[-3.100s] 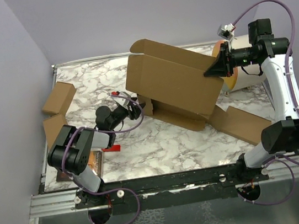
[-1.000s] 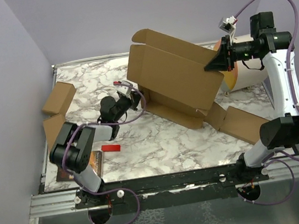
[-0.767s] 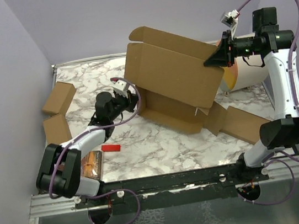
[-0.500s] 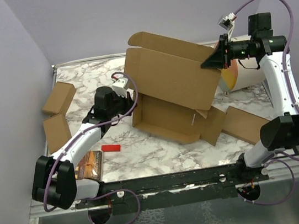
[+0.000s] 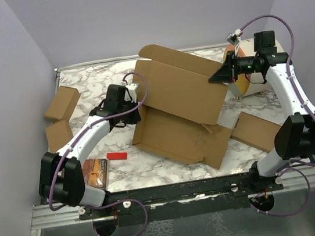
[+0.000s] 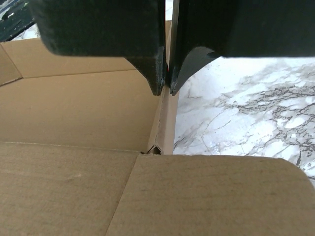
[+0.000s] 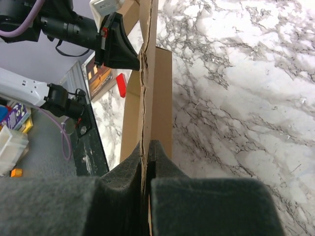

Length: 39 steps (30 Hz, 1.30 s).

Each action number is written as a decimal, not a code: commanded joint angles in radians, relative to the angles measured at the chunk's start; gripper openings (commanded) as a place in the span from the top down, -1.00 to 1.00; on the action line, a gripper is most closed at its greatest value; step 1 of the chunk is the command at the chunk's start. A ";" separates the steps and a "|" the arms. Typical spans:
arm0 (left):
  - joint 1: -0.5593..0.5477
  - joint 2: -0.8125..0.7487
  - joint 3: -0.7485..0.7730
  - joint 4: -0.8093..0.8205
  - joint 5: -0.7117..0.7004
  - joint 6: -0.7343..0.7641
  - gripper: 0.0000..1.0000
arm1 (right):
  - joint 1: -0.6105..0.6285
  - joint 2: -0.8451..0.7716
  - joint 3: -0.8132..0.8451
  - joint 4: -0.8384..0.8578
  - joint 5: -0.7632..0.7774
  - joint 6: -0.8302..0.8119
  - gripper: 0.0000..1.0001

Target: Fold the paper box

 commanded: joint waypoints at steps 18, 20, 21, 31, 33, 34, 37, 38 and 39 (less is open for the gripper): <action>-0.135 0.086 0.001 -0.054 -0.237 -0.041 0.60 | 0.002 -0.045 -0.118 0.168 0.000 0.070 0.98; -0.136 0.084 -0.008 -0.049 -0.234 -0.039 0.58 | 0.003 -0.048 -0.124 0.174 0.002 0.072 0.98; -0.136 0.083 -0.011 -0.046 -0.233 -0.040 0.58 | 0.002 -0.050 -0.127 0.176 0.002 0.073 0.98; -0.142 0.079 -0.057 -0.031 -0.246 -0.028 0.45 | 0.001 -0.054 -0.130 0.178 0.001 0.077 0.98; -0.142 0.081 -0.066 -0.025 -0.249 -0.025 0.45 | 0.002 -0.054 -0.130 0.178 0.002 0.077 0.98; -0.142 0.082 -0.069 -0.022 -0.248 -0.024 0.45 | 0.002 -0.056 -0.130 0.178 0.001 0.077 0.98; -0.143 0.086 -0.077 -0.011 -0.251 -0.022 0.46 | 0.002 -0.057 -0.132 0.178 0.001 0.076 0.98; -0.142 0.087 -0.080 -0.006 -0.253 -0.023 0.46 | 0.002 -0.057 -0.132 0.178 0.002 0.077 0.98; -0.142 0.088 -0.083 0.000 -0.254 -0.022 0.47 | 0.002 -0.057 -0.132 0.179 0.003 0.076 0.98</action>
